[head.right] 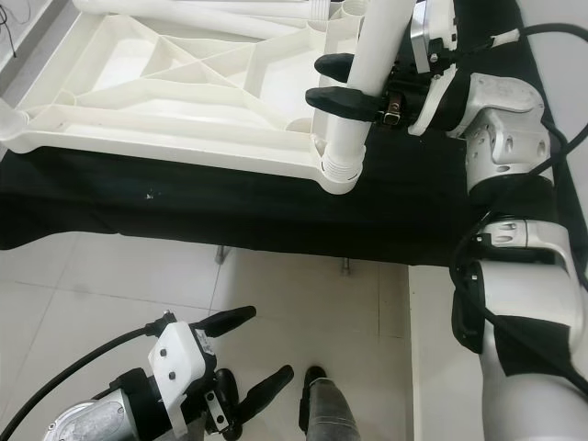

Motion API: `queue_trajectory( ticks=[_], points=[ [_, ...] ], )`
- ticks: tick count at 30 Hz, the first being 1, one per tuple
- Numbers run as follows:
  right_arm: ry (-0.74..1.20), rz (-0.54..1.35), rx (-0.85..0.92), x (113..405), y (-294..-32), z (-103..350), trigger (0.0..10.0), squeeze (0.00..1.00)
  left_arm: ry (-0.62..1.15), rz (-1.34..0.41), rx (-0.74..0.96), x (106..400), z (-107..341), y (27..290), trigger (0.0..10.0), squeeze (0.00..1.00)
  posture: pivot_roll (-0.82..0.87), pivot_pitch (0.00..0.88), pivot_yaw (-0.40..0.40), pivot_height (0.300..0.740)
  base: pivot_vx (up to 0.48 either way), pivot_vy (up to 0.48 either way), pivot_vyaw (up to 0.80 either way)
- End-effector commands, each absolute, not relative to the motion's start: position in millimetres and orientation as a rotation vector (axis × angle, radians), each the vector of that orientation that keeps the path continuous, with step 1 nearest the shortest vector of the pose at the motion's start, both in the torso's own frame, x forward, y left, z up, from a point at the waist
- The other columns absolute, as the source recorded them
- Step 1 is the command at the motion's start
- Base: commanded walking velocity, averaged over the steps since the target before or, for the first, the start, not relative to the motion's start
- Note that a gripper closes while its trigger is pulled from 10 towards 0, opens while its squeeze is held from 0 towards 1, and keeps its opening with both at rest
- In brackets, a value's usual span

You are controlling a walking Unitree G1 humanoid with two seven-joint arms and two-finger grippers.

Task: Building children table

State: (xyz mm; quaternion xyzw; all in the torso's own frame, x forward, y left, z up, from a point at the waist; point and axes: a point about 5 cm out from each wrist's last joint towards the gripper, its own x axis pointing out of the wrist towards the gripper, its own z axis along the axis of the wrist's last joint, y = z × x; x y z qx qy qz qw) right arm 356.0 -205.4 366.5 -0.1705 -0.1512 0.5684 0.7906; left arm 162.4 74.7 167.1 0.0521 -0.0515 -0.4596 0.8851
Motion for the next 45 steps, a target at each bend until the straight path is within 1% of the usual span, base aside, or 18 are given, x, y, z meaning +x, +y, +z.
queue_trajectory(
  ticks=[1, 10, 13, 19, 23, 27, 36, 45],
  points=[
    [-0.188, 1.244, -0.329, 364.3, -198.6, 341.3, 10.0, 0.00, -0.081, -0.970, 0.097, 159.1, 161.1, 73.1, 10.0, 0.00, 0.10, 0.380, 0.015, 0.740, 0.000, 0.000, 0.00],
    [-0.179, 1.175, -0.310, 370.4, -197.0, 337.7, 10.0, 0.00, -0.083, -0.967, 0.097, 159.8, 161.2, 72.8, 10.0, 0.00, 0.10, 0.381, 0.011, 0.740, 0.000, 0.000, 0.00],
    [-0.183, 1.112, -0.285, 373.4, -200.6, 335.3, 10.0, 0.00, -0.084, -0.966, 0.097, 159.8, 161.1, 72.9, 10.0, 0.00, 0.10, 0.381, 0.013, 0.740, 0.000, 0.000, 0.00],
    [-0.186, 1.083, -0.266, 374.2, -204.0, 334.1, 10.0, 0.00, -0.083, -0.966, 0.097, 159.9, 160.9, 73.1, 10.0, 0.00, 0.10, 0.381, 0.014, 0.740, 0.000, 0.000, 0.00],
    [-0.191, 1.020, -0.231, 375.6, -210.9, 329.9, 10.0, 0.00, -0.083, -0.969, 0.099, 159.7, 160.9, 73.4, 10.0, 0.00, 0.10, 0.382, 0.017, 0.740, 0.000, 0.000, 0.00],
    [-0.192, 1.017, -0.230, 375.2, -211.4, 328.8, 10.0, 0.00, -0.083, -0.969, 0.100, 159.7, 160.9, 73.3, 10.0, 0.00, 0.10, 0.382, 0.017, 0.740, 0.000, 0.000, 0.00],
    [-0.190, 1.000, -0.252, 372.8, -208.3, 320.0, 10.0, 0.00, -0.083, -0.968, 0.100, 160.3, 160.5, 73.5, 10.0, 0.00, 0.10, 0.381, 0.019, 0.740, 0.000, 0.000, 0.00],
    [-0.163, 0.936, -0.282, 371.8, -195.5, 310.4, 10.0, 0.00, -0.085, -0.968, 0.101, 161.4, 160.2, 73.5, 10.0, 0.00, 0.09, 0.378, 0.019, 0.740, 0.000, 0.000, 0.00]
  ],
)
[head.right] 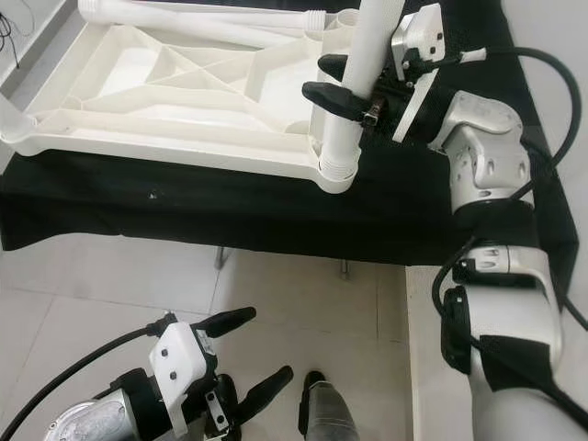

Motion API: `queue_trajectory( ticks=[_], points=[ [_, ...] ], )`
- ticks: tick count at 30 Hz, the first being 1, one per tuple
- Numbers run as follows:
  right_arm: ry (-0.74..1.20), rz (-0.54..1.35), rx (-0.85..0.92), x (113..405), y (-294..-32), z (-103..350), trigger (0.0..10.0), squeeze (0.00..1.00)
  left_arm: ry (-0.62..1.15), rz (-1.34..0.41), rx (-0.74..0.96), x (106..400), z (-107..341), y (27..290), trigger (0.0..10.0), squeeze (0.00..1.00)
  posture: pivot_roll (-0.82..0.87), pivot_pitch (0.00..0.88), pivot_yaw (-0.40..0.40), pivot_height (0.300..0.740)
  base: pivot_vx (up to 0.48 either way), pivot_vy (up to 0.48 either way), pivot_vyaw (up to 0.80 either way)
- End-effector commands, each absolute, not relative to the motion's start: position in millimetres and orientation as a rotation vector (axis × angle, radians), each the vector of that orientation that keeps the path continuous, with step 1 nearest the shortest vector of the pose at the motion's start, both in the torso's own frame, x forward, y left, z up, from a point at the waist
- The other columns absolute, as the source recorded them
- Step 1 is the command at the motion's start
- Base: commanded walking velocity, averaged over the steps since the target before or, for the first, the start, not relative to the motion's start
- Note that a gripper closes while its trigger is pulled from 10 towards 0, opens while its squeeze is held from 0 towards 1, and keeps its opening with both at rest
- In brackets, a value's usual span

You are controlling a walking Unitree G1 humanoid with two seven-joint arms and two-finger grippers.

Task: Building children table

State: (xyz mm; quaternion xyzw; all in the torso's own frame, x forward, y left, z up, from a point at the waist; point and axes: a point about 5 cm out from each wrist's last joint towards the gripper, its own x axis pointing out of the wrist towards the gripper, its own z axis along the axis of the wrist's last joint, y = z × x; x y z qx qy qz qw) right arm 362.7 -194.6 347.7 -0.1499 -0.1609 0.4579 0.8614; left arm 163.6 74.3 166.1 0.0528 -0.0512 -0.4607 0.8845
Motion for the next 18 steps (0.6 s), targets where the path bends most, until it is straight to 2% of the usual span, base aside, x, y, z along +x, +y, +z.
queue_trajectory(
  ticks=[1, 18],
  points=[
    [-0.160, 0.927, -0.284, 372.2, -194.9, 310.5, 10.0, 0.00, -0.085, -0.968, 0.101, 161.4, 160.2, 73.5, 10.0, 0.00, 0.09, 0.378, 0.019, 0.740, 0.000, 0.000, 0.00],
    [-0.105, 0.738, -0.235, 383.9, -200.3, 314.9, 10.0, 0.00, -0.089, -0.965, 0.101, 162.4, 160.0, 72.3, 10.0, 0.00, 0.09, 0.368, 0.015, 0.740, 0.000, 0.000, 0.00]
  ],
)
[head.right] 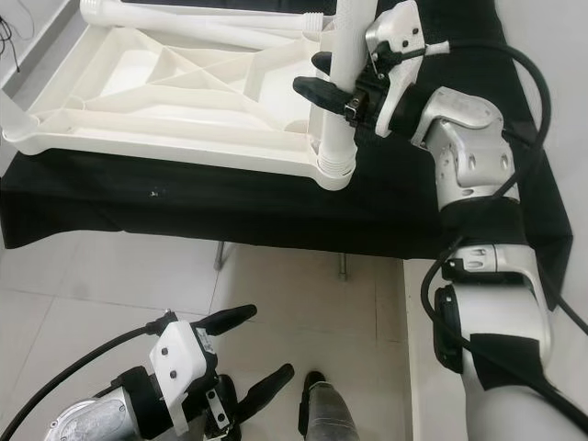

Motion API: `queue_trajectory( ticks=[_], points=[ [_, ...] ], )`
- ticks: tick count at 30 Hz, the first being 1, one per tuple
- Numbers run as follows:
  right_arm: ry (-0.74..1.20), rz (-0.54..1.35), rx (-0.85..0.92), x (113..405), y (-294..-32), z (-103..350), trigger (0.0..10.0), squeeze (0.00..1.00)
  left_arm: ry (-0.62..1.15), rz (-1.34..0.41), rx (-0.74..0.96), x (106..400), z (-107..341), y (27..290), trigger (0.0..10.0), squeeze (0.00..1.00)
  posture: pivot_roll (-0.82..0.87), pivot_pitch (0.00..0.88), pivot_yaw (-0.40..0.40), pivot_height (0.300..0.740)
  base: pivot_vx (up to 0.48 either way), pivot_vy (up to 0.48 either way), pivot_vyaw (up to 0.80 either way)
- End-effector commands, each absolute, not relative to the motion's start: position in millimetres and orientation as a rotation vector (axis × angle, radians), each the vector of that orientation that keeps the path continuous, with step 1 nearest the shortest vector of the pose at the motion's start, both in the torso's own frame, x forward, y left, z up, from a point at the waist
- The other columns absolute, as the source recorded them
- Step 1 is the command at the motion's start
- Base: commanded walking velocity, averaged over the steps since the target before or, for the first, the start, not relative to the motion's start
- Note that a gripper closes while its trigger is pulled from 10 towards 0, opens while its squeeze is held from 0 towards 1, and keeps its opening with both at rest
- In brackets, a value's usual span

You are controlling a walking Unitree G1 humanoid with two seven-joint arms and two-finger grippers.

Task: Building children table

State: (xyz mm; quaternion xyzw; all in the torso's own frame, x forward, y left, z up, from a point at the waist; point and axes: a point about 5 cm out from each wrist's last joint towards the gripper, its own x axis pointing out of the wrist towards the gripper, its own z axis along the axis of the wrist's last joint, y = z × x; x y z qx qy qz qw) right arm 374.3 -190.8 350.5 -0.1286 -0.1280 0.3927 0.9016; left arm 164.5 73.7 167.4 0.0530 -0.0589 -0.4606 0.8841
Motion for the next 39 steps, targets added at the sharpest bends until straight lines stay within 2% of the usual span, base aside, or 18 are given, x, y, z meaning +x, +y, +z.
queue_trajectory(
  ticks=[1, 26, 39],
  points=[
    [-0.098, 0.717, -0.226, 385.3, -201.3, 314.7, 10.0, 0.00, -0.089, -0.965, 0.100, 162.5, 159.9, 72.3, 10.0, 0.00, 0.09, 0.368, 0.015, 0.740, 0.000, 0.000, 0.00],
    [-0.093, 0.570, -0.156, 379.1, -207.6, 299.5, 10.0, 0.00, -0.089, -0.968, 0.101, 163.7, 158.7, 73.0, 10.0, 0.00, 0.08, 0.365, 0.020, 0.740, 0.000, 0.000, 0.00],
    [-0.076, 0.443, -0.206, 376.5, -199.5, 295.9, 10.0, 0.00, -0.092, -0.966, 0.105, 164.9, 158.5, 73.6, 10.0, 0.00, 0.08, 0.361, 0.020, 0.740, 0.000, 0.000, 0.00]
  ],
)
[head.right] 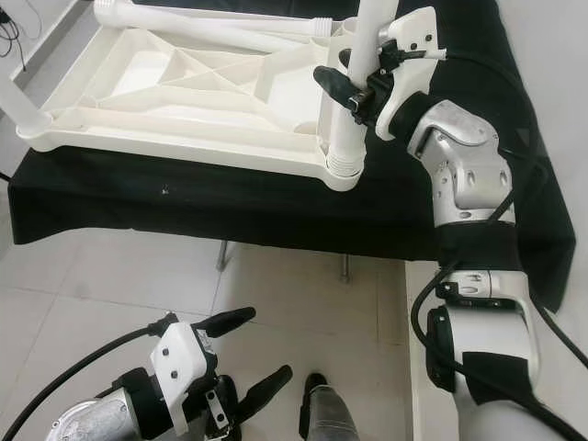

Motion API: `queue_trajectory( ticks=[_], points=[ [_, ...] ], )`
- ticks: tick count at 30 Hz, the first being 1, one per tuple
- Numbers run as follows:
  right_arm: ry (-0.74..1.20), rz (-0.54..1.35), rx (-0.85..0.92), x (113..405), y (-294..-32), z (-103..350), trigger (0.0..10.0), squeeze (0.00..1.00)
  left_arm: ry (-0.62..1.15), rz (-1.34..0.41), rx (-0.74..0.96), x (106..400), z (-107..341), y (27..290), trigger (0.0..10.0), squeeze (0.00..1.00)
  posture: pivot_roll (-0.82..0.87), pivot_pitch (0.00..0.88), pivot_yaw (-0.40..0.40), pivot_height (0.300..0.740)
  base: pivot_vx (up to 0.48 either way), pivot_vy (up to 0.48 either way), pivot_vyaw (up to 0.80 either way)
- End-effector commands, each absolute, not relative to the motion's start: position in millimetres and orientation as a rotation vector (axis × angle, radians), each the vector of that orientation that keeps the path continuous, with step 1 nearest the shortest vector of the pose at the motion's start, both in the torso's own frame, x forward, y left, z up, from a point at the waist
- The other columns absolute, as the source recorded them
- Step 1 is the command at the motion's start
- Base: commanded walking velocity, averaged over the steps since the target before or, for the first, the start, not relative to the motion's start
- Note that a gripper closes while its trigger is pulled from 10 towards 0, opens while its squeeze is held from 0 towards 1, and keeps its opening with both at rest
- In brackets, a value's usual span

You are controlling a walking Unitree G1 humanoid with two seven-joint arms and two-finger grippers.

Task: Building children table

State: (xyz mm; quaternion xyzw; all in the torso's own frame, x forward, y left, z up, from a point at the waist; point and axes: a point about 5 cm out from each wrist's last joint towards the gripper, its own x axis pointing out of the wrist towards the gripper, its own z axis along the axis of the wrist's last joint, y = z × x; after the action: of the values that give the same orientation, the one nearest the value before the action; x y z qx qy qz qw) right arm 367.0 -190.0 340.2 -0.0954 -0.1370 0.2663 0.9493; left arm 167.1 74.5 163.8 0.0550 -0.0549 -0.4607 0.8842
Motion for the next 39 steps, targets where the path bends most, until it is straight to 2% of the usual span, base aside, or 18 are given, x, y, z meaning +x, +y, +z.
queue_trajectory(
  ticks=[1, 9, 21, 27, 33, 39],
  points=[
    [-0.075, 0.429, -0.217, 376.2, -199.3, 295.5, 10.0, 0.00, -0.092, -0.966, 0.105, 164.9, 158.5, 73.7, 10.0, 0.00, 0.08, 0.361, 0.020, 0.740, 0.000, 0.000, 0.00],
    [-0.084, 0.319, -0.215, 369.8, -192.6, 292.9, 10.0, 0.00, -0.091, -0.965, 0.105, 165.8, 157.9, 74.7, 10.0, 0.00, 0.07, 0.359, 0.021, 0.740, 0.000, 0.000, 0.00],
    [-0.067, 0.048, -0.049, 356.8, -187.2, 270.4, 10.0, 0.00, -0.093, -0.962, 0.111, 167.5, 156.8, 75.8, 10.0, 0.00, 0.07, 0.352, 0.021, 0.740, 0.000, 0.000, 0.00],
    [-0.067, -0.014, -0.026, 351.2, -185.1, 266.8, 10.0, 0.00, -0.094, -0.962, 0.113, 168.0, 156.4, 76.5, 10.0, 0.00, 0.07, 0.350, 0.022, 0.740, 0.000, 0.000, 0.00],
    [-0.045, -0.131, 0.055, 338.0, -170.9, 255.3, 10.0, 0.00, -0.094, -0.961, 0.115, 168.4, 156.2, 76.5, 10.0, 0.00, 0.07, 0.346, 0.022, 0.740, 0.000, 0.000, 0.00],
    [-0.030, -0.153, 0.100, 335.0, -161.5, 252.0, 10.0, 0.00, -0.095, -0.960, 0.115, 168.9, 155.8, 76.5, 10.0, 0.00, 0.07, 0.341, 0.023, 0.740, 0.000, 0.000, 0.00]
  ],
)
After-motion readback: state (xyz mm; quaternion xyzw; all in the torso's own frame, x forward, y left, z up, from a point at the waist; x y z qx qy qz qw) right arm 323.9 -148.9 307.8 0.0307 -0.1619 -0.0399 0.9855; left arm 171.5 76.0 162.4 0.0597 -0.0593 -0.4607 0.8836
